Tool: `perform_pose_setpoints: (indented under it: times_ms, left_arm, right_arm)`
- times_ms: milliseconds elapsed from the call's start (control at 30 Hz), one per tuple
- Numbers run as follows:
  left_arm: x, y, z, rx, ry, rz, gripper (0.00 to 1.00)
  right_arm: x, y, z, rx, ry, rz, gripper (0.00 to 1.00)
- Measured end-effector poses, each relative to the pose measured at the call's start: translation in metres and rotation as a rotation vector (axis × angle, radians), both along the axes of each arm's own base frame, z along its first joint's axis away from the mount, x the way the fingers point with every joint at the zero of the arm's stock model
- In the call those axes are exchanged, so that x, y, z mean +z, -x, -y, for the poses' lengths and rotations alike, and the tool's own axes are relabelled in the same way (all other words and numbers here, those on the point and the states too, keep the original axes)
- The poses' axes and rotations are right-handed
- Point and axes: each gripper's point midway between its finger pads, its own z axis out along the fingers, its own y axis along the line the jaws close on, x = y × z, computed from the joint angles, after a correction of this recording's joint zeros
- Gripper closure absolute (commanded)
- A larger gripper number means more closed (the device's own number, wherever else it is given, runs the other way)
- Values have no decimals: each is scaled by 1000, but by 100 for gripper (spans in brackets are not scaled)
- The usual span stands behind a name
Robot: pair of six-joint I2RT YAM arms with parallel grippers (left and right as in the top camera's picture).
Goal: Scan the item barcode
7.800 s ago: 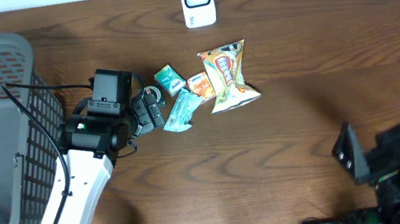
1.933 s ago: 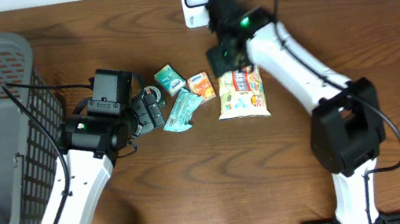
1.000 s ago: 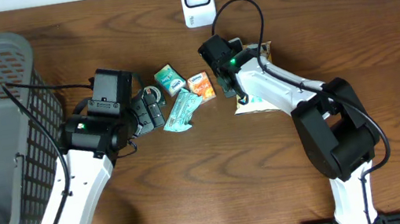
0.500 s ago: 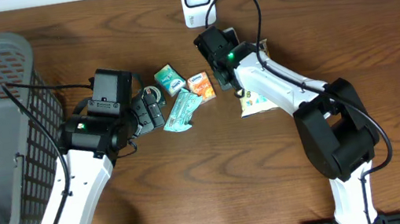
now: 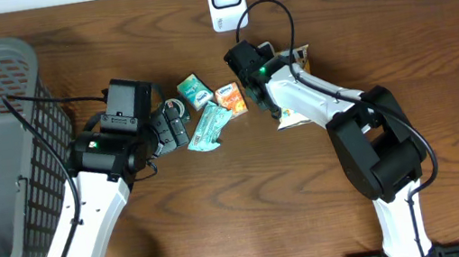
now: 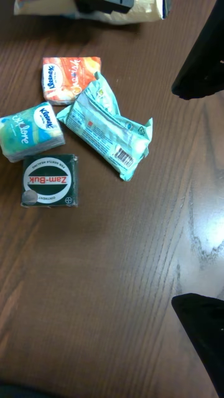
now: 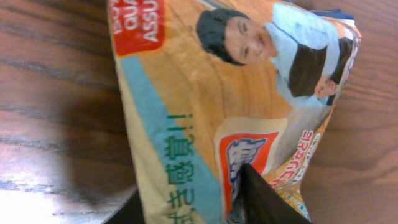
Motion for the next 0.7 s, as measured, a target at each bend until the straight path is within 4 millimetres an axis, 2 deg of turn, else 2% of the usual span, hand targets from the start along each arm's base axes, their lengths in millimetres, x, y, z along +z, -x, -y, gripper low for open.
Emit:
perform_pose_setpoints:
  times_ms: [200, 333, 500, 600, 700]
  left_arm:
    - [0, 0, 0, 0, 0, 1, 2]
    - [0, 0, 0, 0, 0, 0, 2]
    - [0, 0, 0, 0, 0, 0, 2]
    - [0, 0, 0, 0, 0, 0, 2]
    - [0, 0, 0, 0, 0, 0, 2]
  right_arm:
    - [13, 4, 9, -11, 21, -58, 99]
    - [27, 7, 5, -15, -71, -143, 99]
    - [58, -3, -37, 93, -410, -235, 99]
    - [74, 2, -59, 191, -675, -320, 99]
    - [85, 8, -61, 238, -889, -386, 99]
